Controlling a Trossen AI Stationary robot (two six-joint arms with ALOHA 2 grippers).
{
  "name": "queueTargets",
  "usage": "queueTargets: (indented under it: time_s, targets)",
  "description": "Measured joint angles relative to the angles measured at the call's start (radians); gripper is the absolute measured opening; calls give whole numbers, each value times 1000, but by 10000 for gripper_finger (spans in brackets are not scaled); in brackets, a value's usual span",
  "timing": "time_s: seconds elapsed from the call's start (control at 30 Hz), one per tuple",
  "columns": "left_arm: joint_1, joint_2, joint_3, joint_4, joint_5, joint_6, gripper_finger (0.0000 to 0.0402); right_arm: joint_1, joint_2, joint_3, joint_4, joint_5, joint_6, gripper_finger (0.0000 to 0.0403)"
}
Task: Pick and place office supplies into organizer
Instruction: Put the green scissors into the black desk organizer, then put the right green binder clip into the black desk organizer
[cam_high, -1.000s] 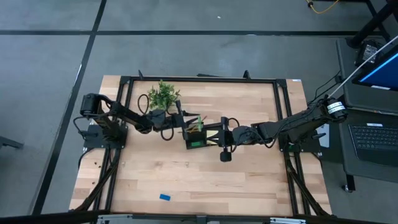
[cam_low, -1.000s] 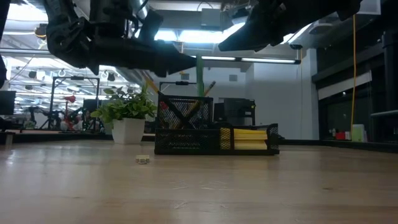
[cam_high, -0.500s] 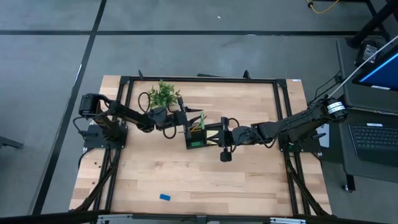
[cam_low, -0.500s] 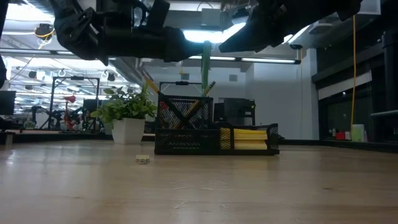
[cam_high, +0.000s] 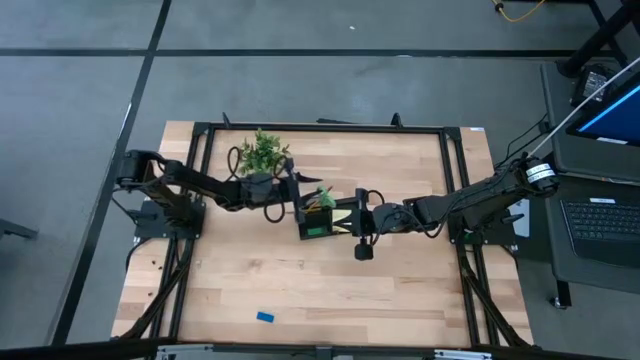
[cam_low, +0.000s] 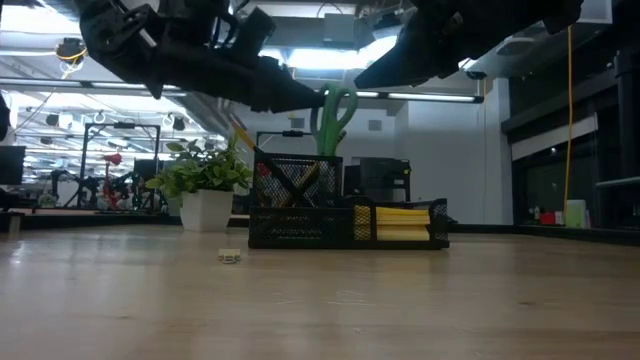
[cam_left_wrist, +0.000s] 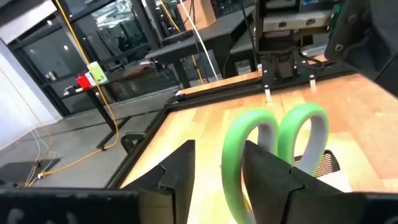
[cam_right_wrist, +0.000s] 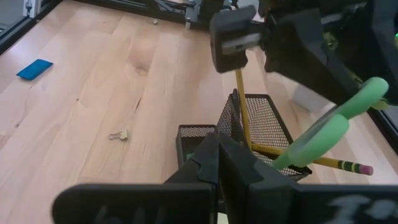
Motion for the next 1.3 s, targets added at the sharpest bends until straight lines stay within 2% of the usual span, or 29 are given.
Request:
queueTargets:
  time_s: [0.43, 0.7, 0.8, 1.0, 1.1, 1.3]
  targets:
    - [-6, -239, 0, -337, -2, -42, 139, 0, 0, 0, 0, 0, 0, 10]
    - [-98, -409, 0, -458, -40, 50, 137, 0, 0, 0, 0, 0, 1, 10]
    - [-152, -484, 0, -592, -43, 0, 135, 0, 0, 0, 0, 0, -3, 10]
    - [-273, -592, -1, -886, -62, -226, 134, 0, 0, 0, 0, 0, -10, 10]
    - [-335, -594, -1, -903, -114, -351, 134, 0, 0, 0, 0, 0, -11, 10]
    - [-416, -572, -1, -961, -148, -405, 140, 0, 0, 0, 2, 0, -20, 10]
